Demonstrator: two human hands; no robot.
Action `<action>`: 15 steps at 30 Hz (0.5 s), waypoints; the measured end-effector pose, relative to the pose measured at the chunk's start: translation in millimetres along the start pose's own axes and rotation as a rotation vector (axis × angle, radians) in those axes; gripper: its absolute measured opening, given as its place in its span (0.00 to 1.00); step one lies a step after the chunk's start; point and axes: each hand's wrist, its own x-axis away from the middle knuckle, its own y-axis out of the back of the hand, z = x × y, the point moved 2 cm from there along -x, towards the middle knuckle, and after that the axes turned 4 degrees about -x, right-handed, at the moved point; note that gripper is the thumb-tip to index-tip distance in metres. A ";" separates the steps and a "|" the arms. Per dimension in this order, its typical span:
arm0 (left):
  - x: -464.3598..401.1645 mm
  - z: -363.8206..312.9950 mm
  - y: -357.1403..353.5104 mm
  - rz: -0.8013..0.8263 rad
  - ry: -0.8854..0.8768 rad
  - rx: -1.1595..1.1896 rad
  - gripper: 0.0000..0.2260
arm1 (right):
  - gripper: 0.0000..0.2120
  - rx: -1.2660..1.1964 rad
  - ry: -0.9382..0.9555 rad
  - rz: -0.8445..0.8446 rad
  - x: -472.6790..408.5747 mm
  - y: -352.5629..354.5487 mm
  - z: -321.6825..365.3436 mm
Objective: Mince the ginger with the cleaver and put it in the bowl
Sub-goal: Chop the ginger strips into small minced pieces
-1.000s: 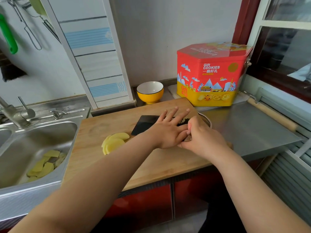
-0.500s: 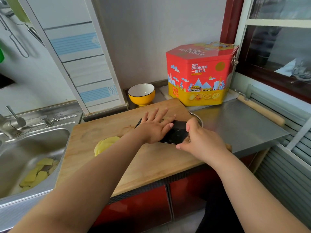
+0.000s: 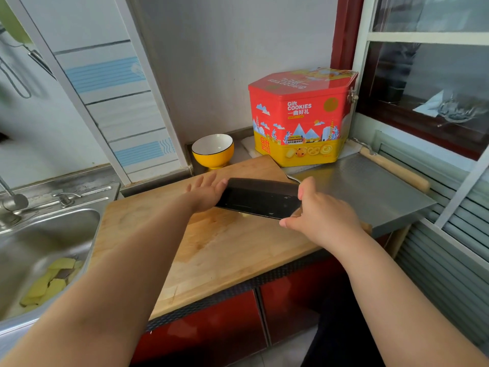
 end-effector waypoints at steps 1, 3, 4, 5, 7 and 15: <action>0.2 2.6 -0.2 0.002 0.018 0.092 0.31 | 0.27 -0.006 -0.002 -0.005 0.3 1.2 -0.5; 3.0 6.4 1.0 0.009 0.047 0.275 0.32 | 0.26 -0.028 -0.013 -0.012 -0.6 2.4 -1.6; 5.3 7.5 2.5 0.005 0.052 0.367 0.33 | 0.25 -0.044 -0.024 -0.013 -1.6 2.1 -1.8; 7.5 7.6 3.9 -0.016 0.042 0.444 0.33 | 0.25 -0.067 -0.038 -0.018 -2.7 1.6 -1.8; 13.4 7.6 8.6 -0.133 0.007 0.573 0.29 | 0.25 -0.122 -0.071 -0.035 -5.3 -1.3 -2.1; 39.8 30.0 21.7 -0.392 -0.108 0.499 0.18 | 0.21 -0.447 -0.126 -0.001 -14.6 -12.1 6.7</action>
